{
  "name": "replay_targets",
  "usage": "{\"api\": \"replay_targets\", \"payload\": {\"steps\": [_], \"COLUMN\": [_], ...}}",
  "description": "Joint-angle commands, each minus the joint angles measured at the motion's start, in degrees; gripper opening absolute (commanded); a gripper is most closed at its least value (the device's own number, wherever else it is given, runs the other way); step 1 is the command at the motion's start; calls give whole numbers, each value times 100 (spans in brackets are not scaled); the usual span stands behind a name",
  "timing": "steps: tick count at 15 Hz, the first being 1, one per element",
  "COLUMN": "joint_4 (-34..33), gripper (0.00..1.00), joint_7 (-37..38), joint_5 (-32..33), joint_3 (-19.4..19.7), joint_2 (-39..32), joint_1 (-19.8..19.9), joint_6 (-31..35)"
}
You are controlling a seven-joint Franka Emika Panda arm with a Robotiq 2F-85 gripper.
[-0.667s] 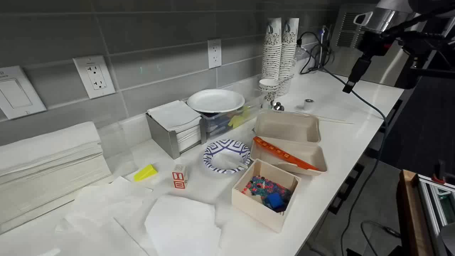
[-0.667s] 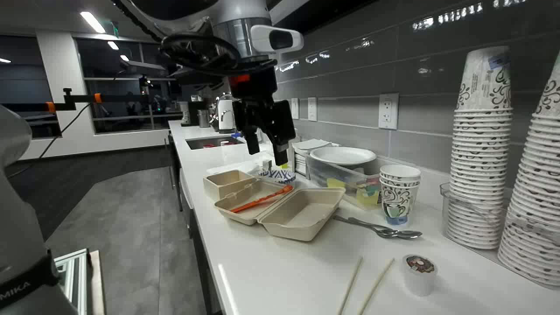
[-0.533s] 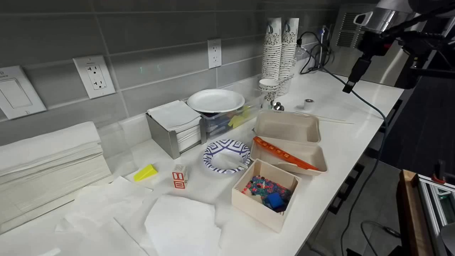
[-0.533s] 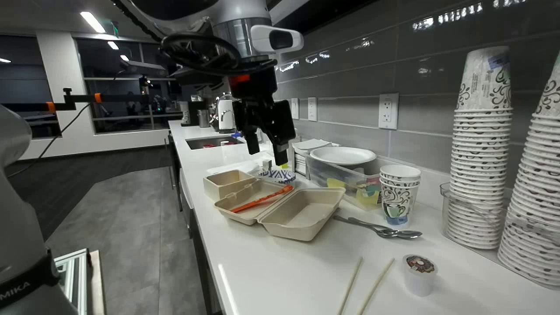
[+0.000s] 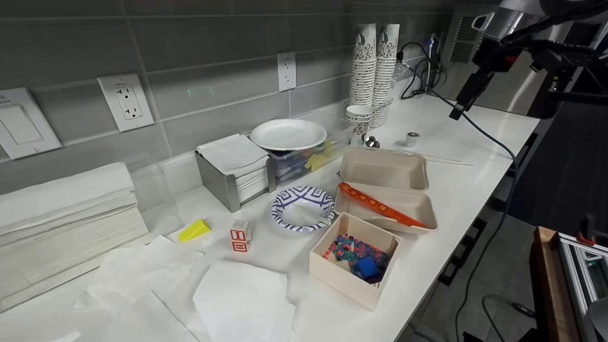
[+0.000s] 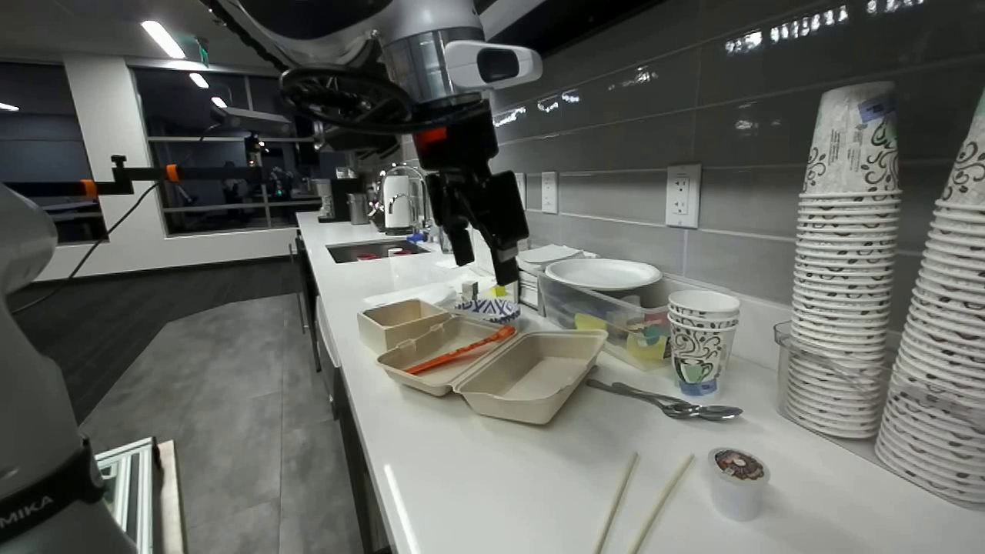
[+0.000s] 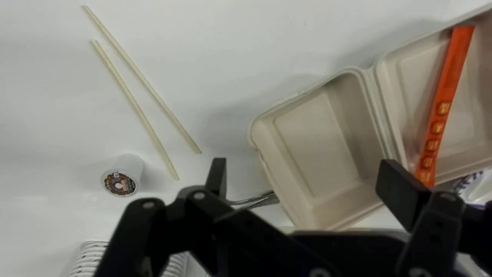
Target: Put the metal spoon into the take-away food container
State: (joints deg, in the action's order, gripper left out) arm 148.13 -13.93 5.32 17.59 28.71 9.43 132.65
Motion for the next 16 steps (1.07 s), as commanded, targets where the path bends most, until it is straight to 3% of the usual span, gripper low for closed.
{"api": "replay_targets", "payload": {"steps": [1, 7, 10, 16], "joint_4": [-568, -1687, -2190, -2610], "gripper": [100, 100, 100, 100], "joint_7": [940, 2501, 3550, 5860], "joint_5": [-328, -881, -787, -384], "joint_3": [-216, -423, -495, -78], "joint_2": [-980, -2650, -3438, -4663], "joint_1": [127, 176, 173, -257], "joint_6": [573, 1297, 1607, 2508]}}
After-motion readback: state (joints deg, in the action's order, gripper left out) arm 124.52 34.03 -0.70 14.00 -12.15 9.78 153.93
